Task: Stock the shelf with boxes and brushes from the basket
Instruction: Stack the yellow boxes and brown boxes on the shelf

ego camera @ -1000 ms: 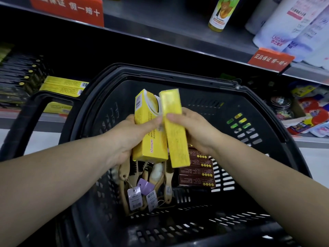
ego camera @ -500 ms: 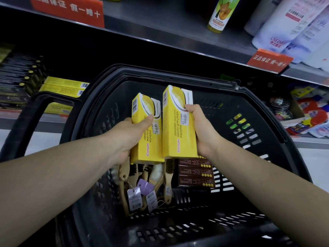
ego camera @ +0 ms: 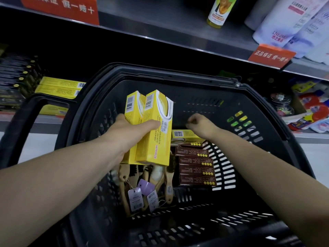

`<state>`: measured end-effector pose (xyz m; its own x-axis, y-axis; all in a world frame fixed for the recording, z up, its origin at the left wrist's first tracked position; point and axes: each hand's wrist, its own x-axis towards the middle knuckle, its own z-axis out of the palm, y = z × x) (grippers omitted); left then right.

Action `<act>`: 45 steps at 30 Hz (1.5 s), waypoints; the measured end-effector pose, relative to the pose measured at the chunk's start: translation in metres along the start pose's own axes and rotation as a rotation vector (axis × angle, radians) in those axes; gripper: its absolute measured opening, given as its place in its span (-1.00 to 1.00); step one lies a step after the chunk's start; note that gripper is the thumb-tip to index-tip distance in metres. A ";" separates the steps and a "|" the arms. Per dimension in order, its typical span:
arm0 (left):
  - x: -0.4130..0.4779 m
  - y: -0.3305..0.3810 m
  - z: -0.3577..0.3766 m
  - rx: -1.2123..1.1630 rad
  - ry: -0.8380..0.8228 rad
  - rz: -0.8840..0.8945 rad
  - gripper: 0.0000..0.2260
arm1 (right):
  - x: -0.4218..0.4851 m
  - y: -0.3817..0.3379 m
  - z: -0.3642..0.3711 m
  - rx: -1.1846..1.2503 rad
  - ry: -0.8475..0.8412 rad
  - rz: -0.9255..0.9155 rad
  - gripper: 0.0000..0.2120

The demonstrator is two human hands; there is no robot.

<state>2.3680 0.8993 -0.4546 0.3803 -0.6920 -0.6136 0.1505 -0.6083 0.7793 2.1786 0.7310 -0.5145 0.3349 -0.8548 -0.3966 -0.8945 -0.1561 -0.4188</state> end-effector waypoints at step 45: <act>-0.056 0.043 -0.109 -0.235 -0.090 0.195 -0.14 | -0.171 -0.191 -0.032 1.305 -0.128 -0.208 -0.32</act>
<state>2.4530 0.9545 -0.3730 0.3415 -0.8248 -0.4507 0.2934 -0.3620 0.8848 2.2833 0.8911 -0.3406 0.5198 -0.8094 -0.2732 0.0914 0.3707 -0.9242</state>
